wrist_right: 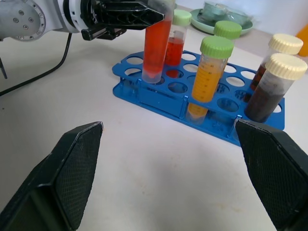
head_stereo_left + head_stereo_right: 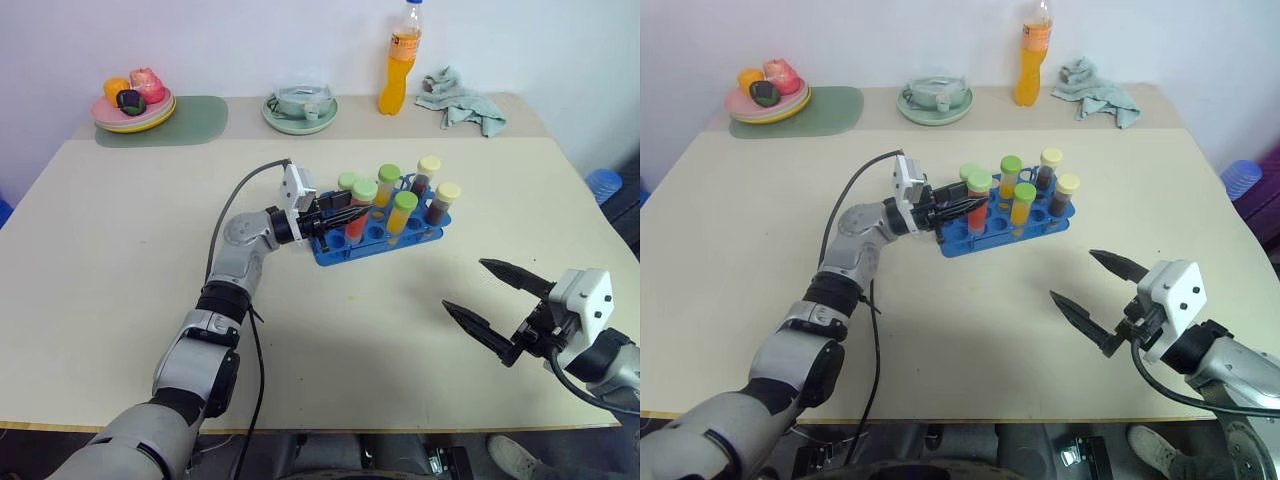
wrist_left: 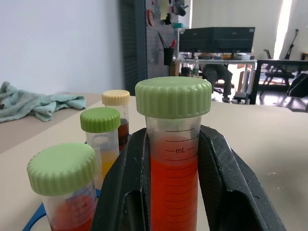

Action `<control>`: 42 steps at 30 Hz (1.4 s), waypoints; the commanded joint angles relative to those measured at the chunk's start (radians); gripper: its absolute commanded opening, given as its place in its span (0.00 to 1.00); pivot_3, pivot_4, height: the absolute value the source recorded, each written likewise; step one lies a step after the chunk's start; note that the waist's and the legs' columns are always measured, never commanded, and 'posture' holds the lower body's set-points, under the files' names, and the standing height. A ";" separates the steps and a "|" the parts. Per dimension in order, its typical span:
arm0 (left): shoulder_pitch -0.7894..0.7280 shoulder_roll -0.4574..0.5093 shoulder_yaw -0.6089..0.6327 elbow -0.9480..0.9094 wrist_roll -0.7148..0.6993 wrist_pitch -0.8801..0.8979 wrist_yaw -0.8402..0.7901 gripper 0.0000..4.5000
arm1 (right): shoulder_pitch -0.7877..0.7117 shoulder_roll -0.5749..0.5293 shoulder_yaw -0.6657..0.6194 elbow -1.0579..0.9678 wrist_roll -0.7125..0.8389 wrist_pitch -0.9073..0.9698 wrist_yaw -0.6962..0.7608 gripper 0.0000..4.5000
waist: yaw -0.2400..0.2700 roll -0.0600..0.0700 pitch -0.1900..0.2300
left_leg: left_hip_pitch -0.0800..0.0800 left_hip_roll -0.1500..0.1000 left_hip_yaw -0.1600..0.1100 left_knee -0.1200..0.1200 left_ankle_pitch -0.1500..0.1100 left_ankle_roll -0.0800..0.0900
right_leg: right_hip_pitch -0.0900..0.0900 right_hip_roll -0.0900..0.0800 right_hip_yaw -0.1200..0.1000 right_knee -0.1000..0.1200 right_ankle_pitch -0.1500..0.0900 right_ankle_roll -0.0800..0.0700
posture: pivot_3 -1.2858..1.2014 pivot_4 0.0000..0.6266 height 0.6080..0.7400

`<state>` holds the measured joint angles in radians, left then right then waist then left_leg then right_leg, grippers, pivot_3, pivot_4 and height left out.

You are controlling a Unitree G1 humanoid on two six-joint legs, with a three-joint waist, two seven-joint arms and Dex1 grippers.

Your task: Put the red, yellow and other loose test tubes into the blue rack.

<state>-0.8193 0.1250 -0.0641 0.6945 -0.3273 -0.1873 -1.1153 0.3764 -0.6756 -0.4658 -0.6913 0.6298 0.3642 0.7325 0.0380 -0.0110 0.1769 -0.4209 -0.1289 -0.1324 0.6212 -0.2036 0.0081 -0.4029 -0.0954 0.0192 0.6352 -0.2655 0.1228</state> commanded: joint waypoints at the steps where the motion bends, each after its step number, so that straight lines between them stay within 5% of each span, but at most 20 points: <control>1: 0.018 -0.008 -0.006 0.027 0.030 0.003 0.008 0.16 | -0.010 0.000 0.001 -0.013 0.000 -0.008 -0.002 1.00 | 0.000 0.000 0.000 | 0.000 0.000 0.000 0.000 0.000 0.000 | 0.000 0.000 0.000 0.000 0.000 0.000 | 0.52 0.24 0.99; 42: -0.004 -0.037 0.008 0.087 0.083 -0.048 0.081 0.16 | -0.076 -0.003 0.035 0.019 -0.043 -0.016 0.002 1.00 | 0.001 0.001 -0.001 | 0.002 0.000 -0.001 0.006 -0.002 0.002 | 0.006 0.000 -0.002 0.000 0.000 0.001 | 0.52 0.24 0.99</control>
<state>-0.8365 0.0709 -0.0606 0.7526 -0.2734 -0.2474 -1.0597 0.3081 -0.6806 -0.4299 -0.6632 0.5891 0.3653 0.7337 0.0390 -0.0101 0.1758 -0.4190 -0.1291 -0.1332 0.6277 -0.2051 0.0103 -0.3970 -0.0954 0.0175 0.6352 -0.2650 0.1237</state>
